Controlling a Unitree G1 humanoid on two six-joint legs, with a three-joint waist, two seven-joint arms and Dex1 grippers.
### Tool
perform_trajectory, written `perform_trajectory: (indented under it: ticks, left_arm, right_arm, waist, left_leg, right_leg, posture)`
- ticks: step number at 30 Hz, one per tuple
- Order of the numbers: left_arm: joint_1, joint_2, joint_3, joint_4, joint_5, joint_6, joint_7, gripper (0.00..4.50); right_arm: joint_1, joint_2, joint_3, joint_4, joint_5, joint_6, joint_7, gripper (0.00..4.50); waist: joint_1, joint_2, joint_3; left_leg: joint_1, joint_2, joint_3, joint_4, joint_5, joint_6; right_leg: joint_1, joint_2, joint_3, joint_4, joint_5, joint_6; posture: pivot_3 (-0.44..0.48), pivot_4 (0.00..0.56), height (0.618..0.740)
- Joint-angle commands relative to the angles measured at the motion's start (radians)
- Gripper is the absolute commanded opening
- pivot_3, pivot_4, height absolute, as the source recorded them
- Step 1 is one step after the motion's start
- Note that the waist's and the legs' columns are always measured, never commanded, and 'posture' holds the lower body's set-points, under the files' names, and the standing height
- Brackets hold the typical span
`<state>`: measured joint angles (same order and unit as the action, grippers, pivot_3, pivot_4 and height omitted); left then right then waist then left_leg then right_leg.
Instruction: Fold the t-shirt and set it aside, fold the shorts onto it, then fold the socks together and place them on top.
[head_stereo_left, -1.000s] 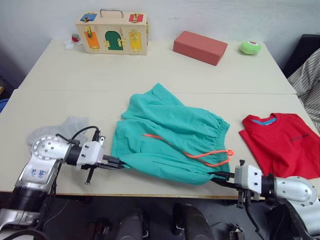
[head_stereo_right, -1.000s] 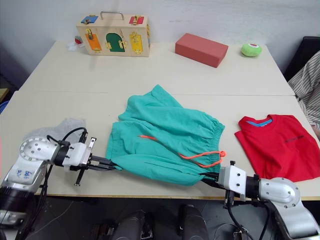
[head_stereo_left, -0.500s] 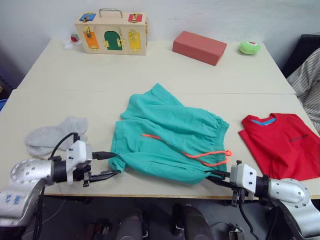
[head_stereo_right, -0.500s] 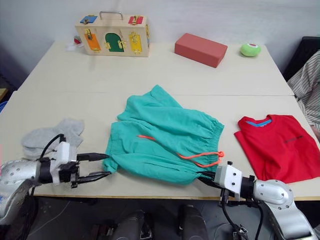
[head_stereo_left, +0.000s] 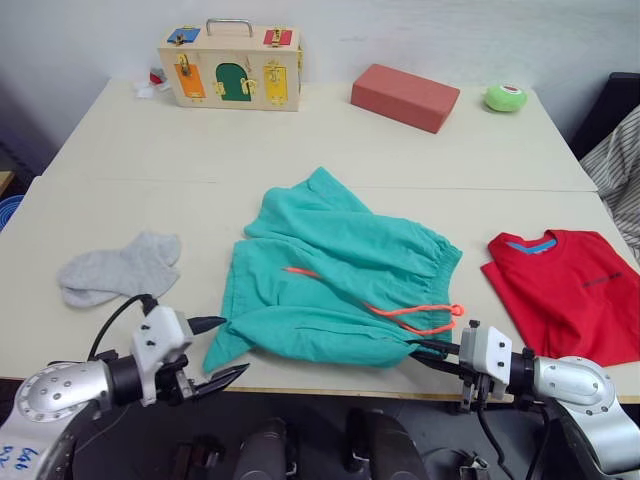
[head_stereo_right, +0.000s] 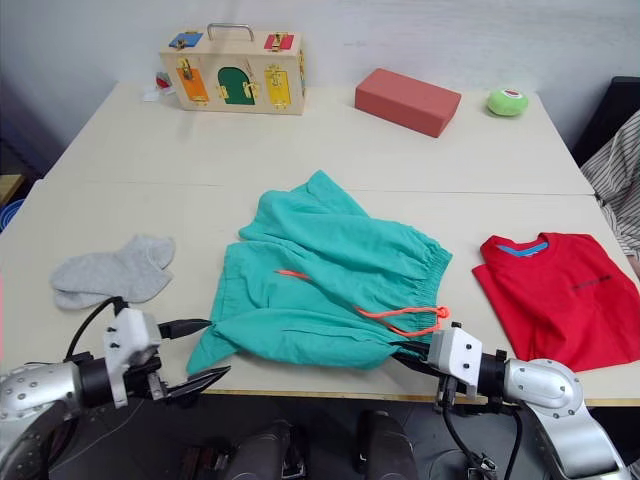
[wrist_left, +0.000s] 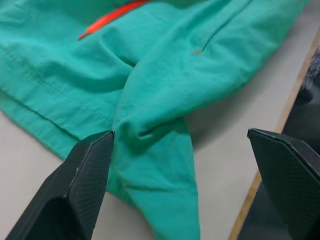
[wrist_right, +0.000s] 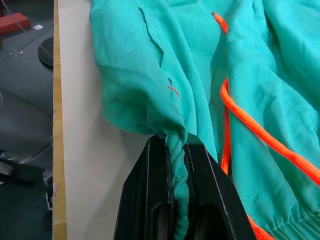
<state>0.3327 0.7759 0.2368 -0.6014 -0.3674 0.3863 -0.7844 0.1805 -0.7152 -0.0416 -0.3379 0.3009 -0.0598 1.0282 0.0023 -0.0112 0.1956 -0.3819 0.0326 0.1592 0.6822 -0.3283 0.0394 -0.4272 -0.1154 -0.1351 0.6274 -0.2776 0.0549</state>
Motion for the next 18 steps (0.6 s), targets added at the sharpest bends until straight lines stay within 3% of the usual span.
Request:
perform_trajectory:
  ticks: [1,3,6,13,18]
  left_arm:
    - [-0.027,-0.014,-0.051,0.047,0.088,-0.049,0.039,4.46]
    - [-0.038,-0.011,-0.079,0.074,0.126,-0.071,0.039,4.46]
    - [-0.056,-0.007,-0.079,0.122,0.161,-0.077,0.05,3.85]
    - [-0.142,0.069,-0.074,0.239,0.131,-0.131,-0.078,1.67]
    - [-0.247,0.184,-0.053,0.371,-0.004,-0.169,-0.365,0.11]
  right_arm:
    - [-0.002,0.007,0.01,-0.006,0.018,-0.008,0.006,0.0]
    - [-0.002,0.007,0.01,-0.006,0.018,-0.008,0.007,0.0]
    - [0.007,0.002,0.0,-0.002,0.016,-0.017,0.012,0.0]
    - [0.027,-0.01,-0.011,-0.017,0.028,-0.029,0.029,0.0]
    - [0.056,-0.054,-0.033,-0.066,0.117,0.03,0.093,0.0]
  waist:
    - [0.0,0.0,0.0]
    - [0.0,0.0,0.0]
    - [0.0,0.0,0.0]
    - [-0.001,0.001,-0.001]
    - [-0.002,0.001,-0.001]
  left_leg:
    - [0.0,0.0,0.0,0.0,0.0,0.0]
    - [0.0,0.0,0.0,0.0,0.0,0.001]
    - [0.0,0.001,0.0,0.0,0.0,0.001]
    - [0.001,0.001,0.0,0.0,0.0,0.001]
    - [0.001,0.002,0.0,0.0,0.0,0.001]
  right_leg:
    - [0.0,0.0,0.0,0.0,0.0,0.0]
    - [0.0,0.0,0.0,0.0,0.0,0.0]
    - [0.0,0.0,0.0,0.0,0.0,0.0]
    - [0.0,0.0,-0.001,0.001,0.0,-0.001]
    - [-0.001,0.0,-0.001,0.001,-0.001,-0.002]
  posture:
    - [0.0,0.15,0.74]
    - [0.0,0.15,0.74]
    - [0.0,0.15,0.74]
    - [0.0,0.15,0.74]
    - [0.0,0.15,0.74]
